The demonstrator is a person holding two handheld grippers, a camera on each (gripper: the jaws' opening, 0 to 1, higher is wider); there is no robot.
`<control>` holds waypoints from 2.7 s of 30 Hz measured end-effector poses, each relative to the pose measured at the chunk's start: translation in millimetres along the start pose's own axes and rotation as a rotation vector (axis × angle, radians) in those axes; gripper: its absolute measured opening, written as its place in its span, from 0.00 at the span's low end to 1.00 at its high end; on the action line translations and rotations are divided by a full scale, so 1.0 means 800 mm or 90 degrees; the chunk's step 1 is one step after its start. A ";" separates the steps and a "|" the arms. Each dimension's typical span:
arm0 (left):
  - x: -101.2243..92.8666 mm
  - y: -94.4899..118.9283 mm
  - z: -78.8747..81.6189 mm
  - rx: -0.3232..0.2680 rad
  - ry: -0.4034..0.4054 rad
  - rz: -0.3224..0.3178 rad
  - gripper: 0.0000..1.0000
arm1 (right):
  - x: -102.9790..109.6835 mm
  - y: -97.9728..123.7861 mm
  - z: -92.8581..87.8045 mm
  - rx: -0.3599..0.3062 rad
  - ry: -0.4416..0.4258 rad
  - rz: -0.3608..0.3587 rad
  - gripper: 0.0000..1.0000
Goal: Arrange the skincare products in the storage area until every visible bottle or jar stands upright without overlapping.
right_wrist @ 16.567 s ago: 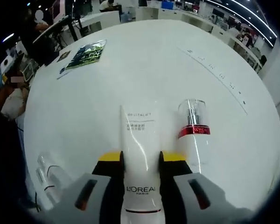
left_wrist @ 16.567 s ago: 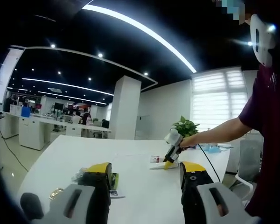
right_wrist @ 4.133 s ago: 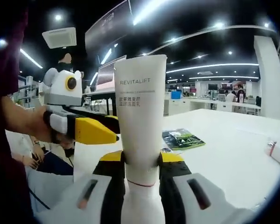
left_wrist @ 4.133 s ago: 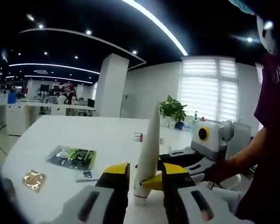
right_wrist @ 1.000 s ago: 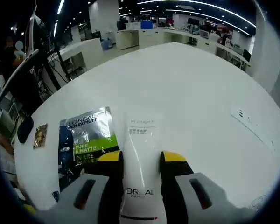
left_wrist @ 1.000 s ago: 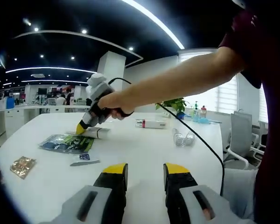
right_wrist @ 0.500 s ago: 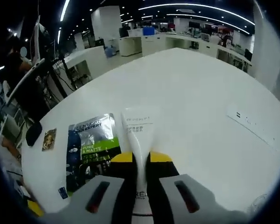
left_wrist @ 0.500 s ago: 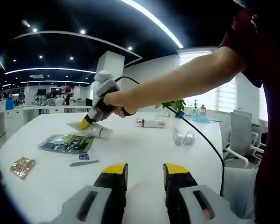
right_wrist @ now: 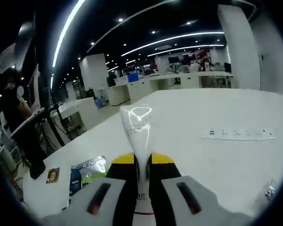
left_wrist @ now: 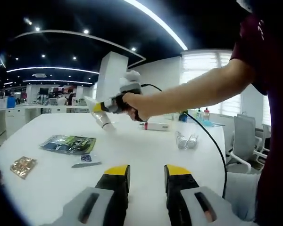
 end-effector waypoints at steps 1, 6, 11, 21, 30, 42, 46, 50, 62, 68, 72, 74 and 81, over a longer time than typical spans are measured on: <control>0.006 0.001 0.011 -0.026 0.034 0.008 0.30 | 0.002 0.004 0.000 -0.008 0.002 0.000 0.05; 0.051 -0.022 0.060 -0.046 0.051 0.100 0.29 | 0.015 0.021 0.002 -0.045 -0.010 0.017 0.05; 0.078 -0.078 0.113 -0.050 0.072 0.107 0.30 | 0.028 0.033 0.003 -0.065 0.002 0.020 0.05; 0.097 -0.171 0.131 0.017 0.078 0.106 0.36 | 0.034 0.056 0.011 -0.091 0.004 0.018 0.05; 0.098 -0.203 0.141 0.028 0.079 0.079 0.29 | 0.033 0.077 0.015 -0.118 0.024 0.018 0.06; 0.121 -0.234 0.135 0.101 0.028 0.110 0.24 | 0.021 0.084 -0.013 -0.082 0.059 -0.003 0.05; 0.128 -0.241 0.132 0.123 0.003 0.122 0.24 | 0.019 0.084 -0.024 -0.069 0.092 -0.028 0.04; 0.127 -0.245 0.128 0.128 0.021 0.114 0.27 | 0.013 0.083 -0.026 -0.068 0.081 -0.048 0.03; 0.090 -0.165 0.091 0.085 0.031 0.135 0.36 | -0.018 0.073 -0.022 -0.098 0.050 -0.118 0.03; 0.043 -0.110 0.068 0.043 0.044 0.119 0.36 | -0.041 0.075 -0.017 -0.131 0.010 -0.198 0.03; 0.028 -0.078 0.044 0.022 0.077 0.124 0.35 | -0.040 0.079 -0.022 -0.155 0.000 -0.221 0.04; 0.027 -0.071 0.035 0.020 0.085 0.127 0.35 | -0.038 0.078 -0.021 -0.157 0.017 -0.236 0.04; 0.018 -0.062 0.016 0.028 0.076 0.124 0.33 | -0.039 0.076 -0.020 -0.151 0.027 -0.259 0.06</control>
Point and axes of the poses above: the point that each gripper's makers call its tool centre point, and the gripper's own axes: y roughly backward along the fingers, x roughly to its left, z roughly out of its top, the point moved 2 cm from there along y, roughly backward along the fingers, and after that the axes turned 15 degrees about x, right-handed, at the moved point
